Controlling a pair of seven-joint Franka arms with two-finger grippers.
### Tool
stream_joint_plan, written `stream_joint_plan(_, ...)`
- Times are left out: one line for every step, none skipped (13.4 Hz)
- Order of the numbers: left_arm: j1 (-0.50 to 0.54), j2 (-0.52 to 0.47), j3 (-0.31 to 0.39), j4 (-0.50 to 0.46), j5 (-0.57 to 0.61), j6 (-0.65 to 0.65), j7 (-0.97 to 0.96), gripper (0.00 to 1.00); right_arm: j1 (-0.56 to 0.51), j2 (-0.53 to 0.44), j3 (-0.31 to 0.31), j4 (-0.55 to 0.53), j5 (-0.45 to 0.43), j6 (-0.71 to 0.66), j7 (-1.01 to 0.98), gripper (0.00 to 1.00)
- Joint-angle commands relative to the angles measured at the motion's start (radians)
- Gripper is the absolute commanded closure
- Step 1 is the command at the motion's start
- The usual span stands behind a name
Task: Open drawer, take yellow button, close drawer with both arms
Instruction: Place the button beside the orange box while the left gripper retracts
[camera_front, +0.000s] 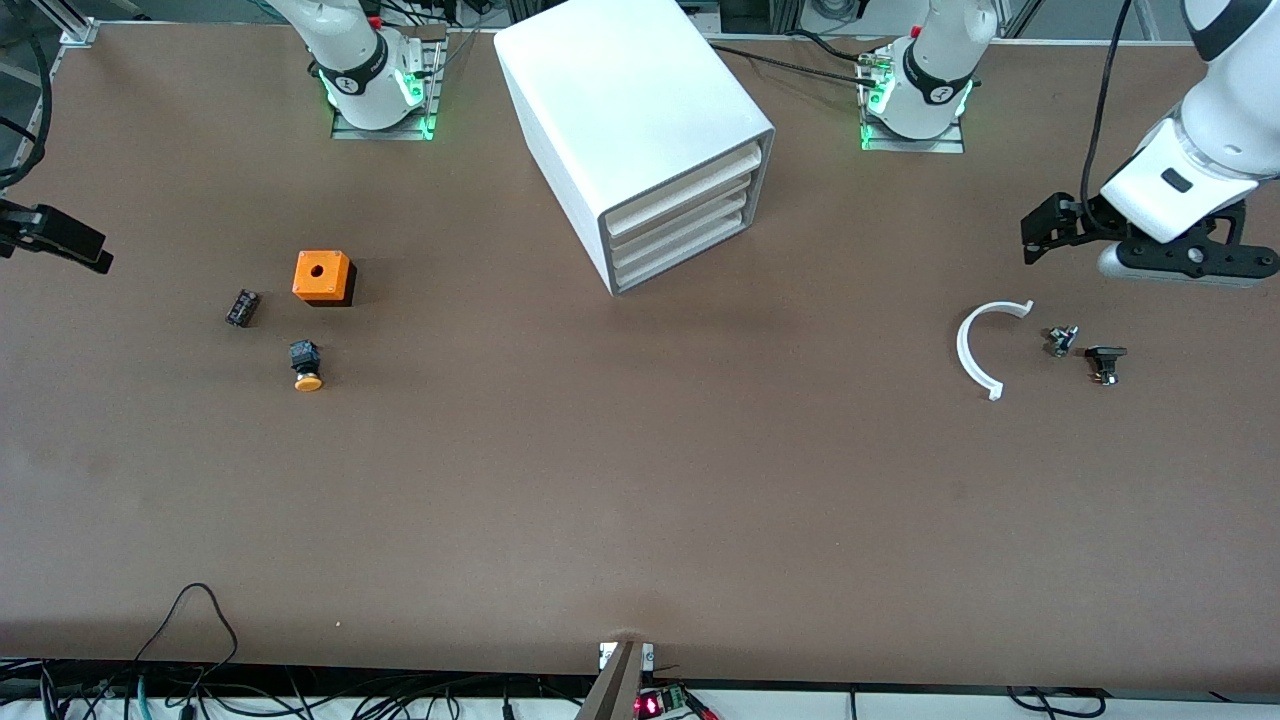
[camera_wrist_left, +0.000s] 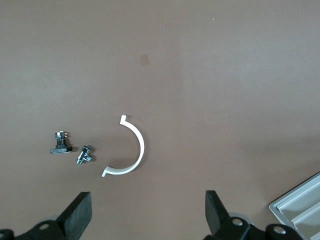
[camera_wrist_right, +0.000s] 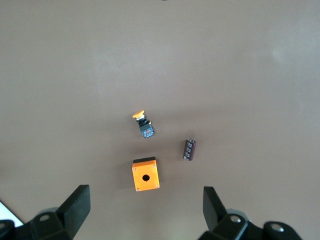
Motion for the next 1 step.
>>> stream_joint_plan(-0.005, 0.010, 0.011, 0.020, -0.023, -0.021, 0.031, 0.00, 0.006, -0.096, -0.010, -0.144, 0.002, 0.030, 0.004, 0.00)
